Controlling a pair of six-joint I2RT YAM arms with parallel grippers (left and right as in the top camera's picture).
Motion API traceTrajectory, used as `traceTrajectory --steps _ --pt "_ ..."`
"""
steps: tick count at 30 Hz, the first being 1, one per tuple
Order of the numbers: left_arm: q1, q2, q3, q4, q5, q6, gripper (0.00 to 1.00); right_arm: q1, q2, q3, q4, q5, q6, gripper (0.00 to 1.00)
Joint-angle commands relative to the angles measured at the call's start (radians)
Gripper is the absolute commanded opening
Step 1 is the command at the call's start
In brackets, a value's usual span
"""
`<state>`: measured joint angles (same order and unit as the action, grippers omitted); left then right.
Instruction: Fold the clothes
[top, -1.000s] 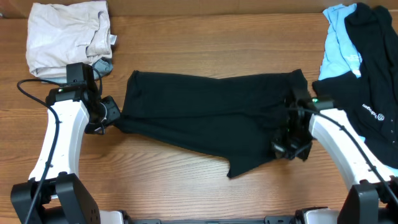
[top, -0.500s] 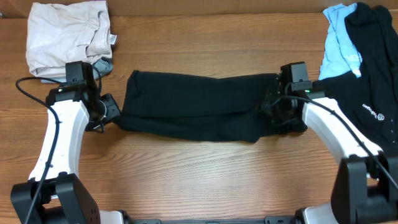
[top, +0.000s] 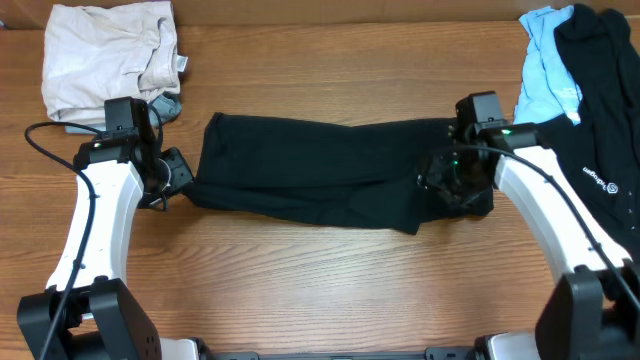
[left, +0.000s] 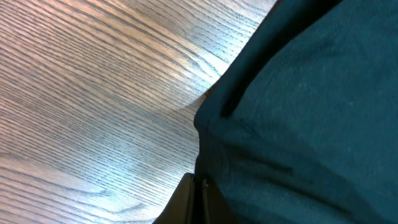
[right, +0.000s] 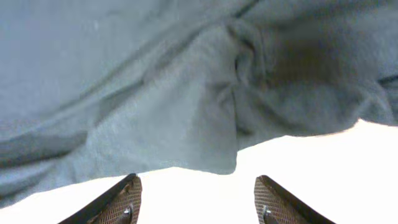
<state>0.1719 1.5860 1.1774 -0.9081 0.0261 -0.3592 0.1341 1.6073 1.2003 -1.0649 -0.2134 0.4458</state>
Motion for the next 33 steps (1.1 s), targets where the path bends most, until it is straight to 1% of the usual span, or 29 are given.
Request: traceTrajectory --steps 1,7,11,14,19,24,30,32,33 --pt "0.002 -0.010 0.016 0.004 -0.015 0.023 0.04 0.018 -0.013 -0.045 0.008 -0.002 -0.027 0.61" --pt "0.002 -0.010 0.016 0.004 -0.015 0.023 0.04 0.070 -0.013 -0.216 0.117 -0.002 0.019 0.61" --pt "0.002 -0.010 0.016 0.002 -0.014 0.023 0.04 0.105 -0.013 -0.301 0.211 -0.002 0.050 0.57" --pt "0.002 -0.010 0.016 -0.005 -0.014 0.023 0.04 0.133 -0.013 -0.335 0.278 0.003 0.052 0.56" --pt "0.002 -0.010 0.016 -0.007 -0.014 0.023 0.05 0.152 -0.013 -0.344 0.319 0.079 0.051 0.56" --pt "0.002 -0.010 0.016 -0.008 -0.014 0.023 0.05 0.152 -0.013 -0.382 0.385 0.086 0.052 0.48" --pt "0.002 -0.010 0.016 -0.011 -0.014 0.023 0.04 0.152 -0.012 -0.441 0.451 0.092 0.053 0.46" --pt "0.002 -0.010 0.016 -0.012 -0.014 0.023 0.04 0.152 -0.012 -0.443 0.447 0.092 0.052 0.40" --pt "0.002 -0.010 0.016 -0.014 -0.013 0.023 0.04 0.152 -0.012 -0.443 0.447 0.092 0.052 0.34"
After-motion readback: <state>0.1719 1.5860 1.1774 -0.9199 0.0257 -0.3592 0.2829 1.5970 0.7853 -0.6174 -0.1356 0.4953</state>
